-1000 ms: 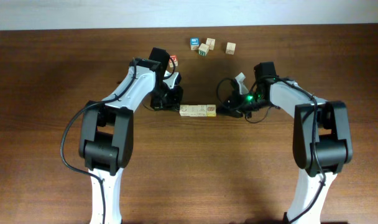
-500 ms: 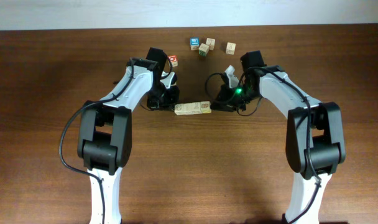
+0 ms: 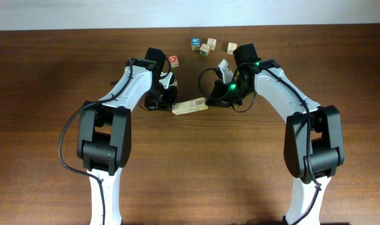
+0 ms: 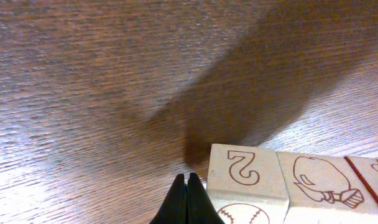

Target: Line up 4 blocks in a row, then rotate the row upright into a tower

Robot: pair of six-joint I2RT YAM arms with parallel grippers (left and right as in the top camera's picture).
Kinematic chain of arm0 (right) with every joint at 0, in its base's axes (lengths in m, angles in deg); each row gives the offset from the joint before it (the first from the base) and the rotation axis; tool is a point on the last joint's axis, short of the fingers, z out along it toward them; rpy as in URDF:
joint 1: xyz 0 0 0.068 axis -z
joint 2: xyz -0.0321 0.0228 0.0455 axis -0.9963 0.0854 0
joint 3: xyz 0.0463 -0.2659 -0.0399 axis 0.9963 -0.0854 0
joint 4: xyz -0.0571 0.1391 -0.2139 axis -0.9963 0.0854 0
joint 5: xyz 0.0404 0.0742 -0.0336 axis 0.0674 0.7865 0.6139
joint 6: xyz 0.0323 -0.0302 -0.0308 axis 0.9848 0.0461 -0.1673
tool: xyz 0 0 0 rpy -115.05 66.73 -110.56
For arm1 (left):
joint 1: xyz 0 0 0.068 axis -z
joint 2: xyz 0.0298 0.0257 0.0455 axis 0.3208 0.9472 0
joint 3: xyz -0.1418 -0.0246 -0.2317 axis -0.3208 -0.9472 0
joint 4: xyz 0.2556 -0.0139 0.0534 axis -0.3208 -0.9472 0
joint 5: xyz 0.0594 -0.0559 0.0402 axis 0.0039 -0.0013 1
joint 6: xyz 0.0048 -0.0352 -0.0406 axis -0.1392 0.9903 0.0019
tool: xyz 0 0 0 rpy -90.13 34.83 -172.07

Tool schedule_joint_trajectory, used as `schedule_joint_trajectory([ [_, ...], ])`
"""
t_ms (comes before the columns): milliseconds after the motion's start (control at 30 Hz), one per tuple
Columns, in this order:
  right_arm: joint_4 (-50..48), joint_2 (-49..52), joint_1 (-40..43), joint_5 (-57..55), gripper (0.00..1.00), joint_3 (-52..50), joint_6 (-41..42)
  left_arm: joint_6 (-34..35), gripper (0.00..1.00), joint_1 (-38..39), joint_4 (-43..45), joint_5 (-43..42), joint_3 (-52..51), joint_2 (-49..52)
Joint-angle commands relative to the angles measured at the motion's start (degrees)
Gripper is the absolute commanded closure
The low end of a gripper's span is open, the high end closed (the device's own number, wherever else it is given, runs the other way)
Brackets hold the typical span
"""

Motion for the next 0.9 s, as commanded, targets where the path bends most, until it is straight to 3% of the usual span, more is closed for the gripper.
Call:
schedule_joint_trajectory([
  [0,-0.48,-0.85,-4.92,3.56,0.96,1.20,0.81,0.33,1.00,2.10,0.55,-8.07,-0.17,0.50],
  [867,-1.77,-0.85,-7.63,-0.61,0.95,3.13,6.67,0.31,1.00,2.10,0.13,-8.00,-0.17,0.50],
])
